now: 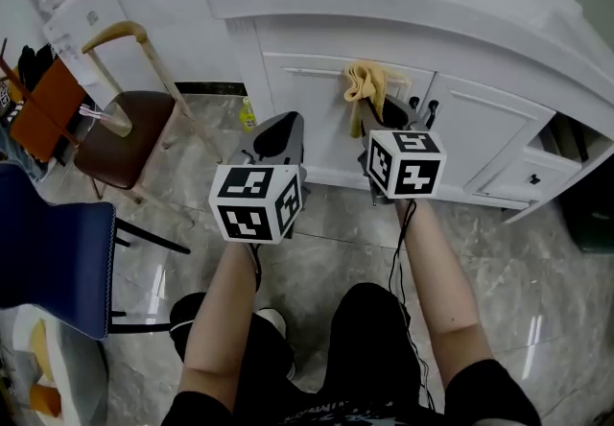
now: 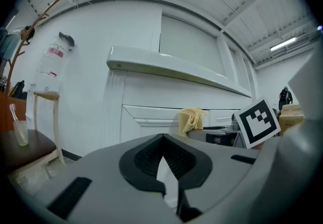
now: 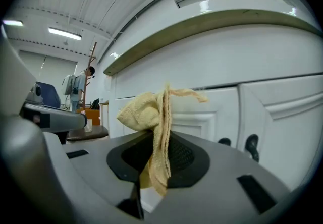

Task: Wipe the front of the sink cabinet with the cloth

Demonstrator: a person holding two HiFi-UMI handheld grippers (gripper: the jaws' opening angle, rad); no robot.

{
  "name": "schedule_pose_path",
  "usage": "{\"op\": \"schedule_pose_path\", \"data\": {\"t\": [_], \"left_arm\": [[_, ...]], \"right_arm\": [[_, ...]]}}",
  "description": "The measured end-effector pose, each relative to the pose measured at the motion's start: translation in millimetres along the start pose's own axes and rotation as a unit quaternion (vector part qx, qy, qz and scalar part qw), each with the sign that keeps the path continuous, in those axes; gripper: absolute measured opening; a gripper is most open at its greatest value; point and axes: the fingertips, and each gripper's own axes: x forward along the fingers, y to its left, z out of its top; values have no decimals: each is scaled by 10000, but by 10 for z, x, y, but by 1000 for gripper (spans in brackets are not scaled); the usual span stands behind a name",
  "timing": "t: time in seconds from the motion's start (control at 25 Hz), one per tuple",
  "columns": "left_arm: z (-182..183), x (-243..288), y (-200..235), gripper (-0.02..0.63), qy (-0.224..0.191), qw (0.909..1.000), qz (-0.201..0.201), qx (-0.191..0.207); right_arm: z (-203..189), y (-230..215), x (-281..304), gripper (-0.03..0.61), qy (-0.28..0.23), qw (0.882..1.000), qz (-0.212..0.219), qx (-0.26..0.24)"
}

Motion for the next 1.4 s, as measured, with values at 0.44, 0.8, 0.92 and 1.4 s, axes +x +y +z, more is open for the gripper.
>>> {"op": "schedule_pose_path", "data": {"t": [0.44,0.8,0.92,1.4], "left_arm": [[-269,174,-321,14,-14,9999,-31,-142],[-838,-95,217,14,229,9968,722,-262],[-945,-163,393,15,296,9951,895,-286],[-1066,-144,437,14,295,9952,805,-470]], "right_arm": [[-116,-397,-277,83,-127,9993,-322,107],[-368,913,194,83,-199,9875,1432,-626],[-493,1175,425,83,-32,9821,1728,-743],[-624,1145,730,83,140,9876,1395,-711]]}}
